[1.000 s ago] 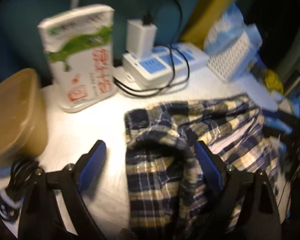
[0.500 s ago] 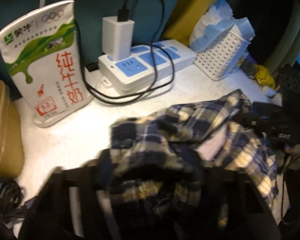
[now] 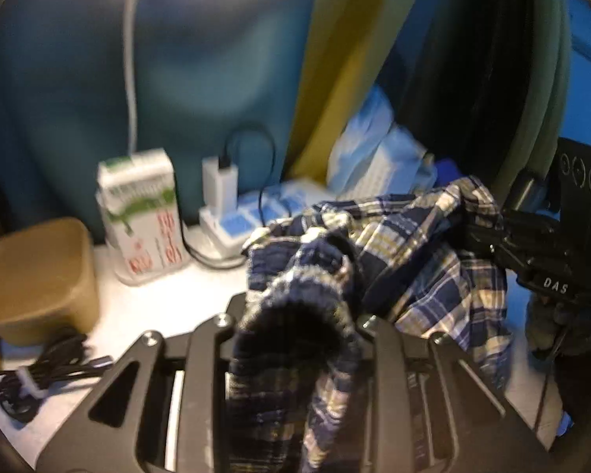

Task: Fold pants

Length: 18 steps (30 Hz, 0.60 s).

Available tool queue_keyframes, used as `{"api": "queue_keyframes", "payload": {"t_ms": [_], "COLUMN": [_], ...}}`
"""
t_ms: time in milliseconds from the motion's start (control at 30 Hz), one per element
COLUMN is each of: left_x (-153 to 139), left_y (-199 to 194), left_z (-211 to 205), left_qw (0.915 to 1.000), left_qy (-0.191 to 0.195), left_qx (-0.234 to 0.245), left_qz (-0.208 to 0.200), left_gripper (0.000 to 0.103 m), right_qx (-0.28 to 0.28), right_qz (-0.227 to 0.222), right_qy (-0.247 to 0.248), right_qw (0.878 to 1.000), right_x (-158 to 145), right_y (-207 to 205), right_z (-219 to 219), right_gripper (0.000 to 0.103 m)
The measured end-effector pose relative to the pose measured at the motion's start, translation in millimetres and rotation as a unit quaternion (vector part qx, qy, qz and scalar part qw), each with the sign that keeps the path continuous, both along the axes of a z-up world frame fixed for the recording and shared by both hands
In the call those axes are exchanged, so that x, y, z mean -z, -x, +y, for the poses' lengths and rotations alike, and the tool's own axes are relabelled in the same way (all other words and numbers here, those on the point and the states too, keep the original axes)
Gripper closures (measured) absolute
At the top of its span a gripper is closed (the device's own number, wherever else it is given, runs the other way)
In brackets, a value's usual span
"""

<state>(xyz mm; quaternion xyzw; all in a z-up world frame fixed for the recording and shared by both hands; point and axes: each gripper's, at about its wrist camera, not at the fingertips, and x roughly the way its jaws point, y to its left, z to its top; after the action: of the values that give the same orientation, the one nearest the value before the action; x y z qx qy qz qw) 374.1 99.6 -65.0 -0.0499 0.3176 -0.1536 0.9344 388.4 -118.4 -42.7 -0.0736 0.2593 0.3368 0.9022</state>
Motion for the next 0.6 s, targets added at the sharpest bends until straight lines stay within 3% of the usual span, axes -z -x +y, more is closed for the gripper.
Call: {"api": "queue_keyframes", "payload": {"t_ms": [167,333,600], "left_x": [-53,-98,-145], "left_y": [56,120,218], "left_z": [13,17,38], "left_qw": [0.9969,0.9871,0.971], "left_qy": [0.026,0.033,0.039], "left_qx": [-0.014,-0.034,-0.072], "left_qz": [-0.073,-0.153,-0.225], "left_gripper": [0.075,0.075,0.075], "right_qx": [-0.014,-0.037,-0.094], "right_qz": [-0.071,-0.139,-0.213], "right_qy": [-0.012,-0.018,-0.033], "right_qw": [0.997,0.989,0.972], "right_x": [-55,-105,-151], "right_y": [51,110,198], "right_z": [-1,4,24], "right_gripper": [0.087,0.086,0.086]}}
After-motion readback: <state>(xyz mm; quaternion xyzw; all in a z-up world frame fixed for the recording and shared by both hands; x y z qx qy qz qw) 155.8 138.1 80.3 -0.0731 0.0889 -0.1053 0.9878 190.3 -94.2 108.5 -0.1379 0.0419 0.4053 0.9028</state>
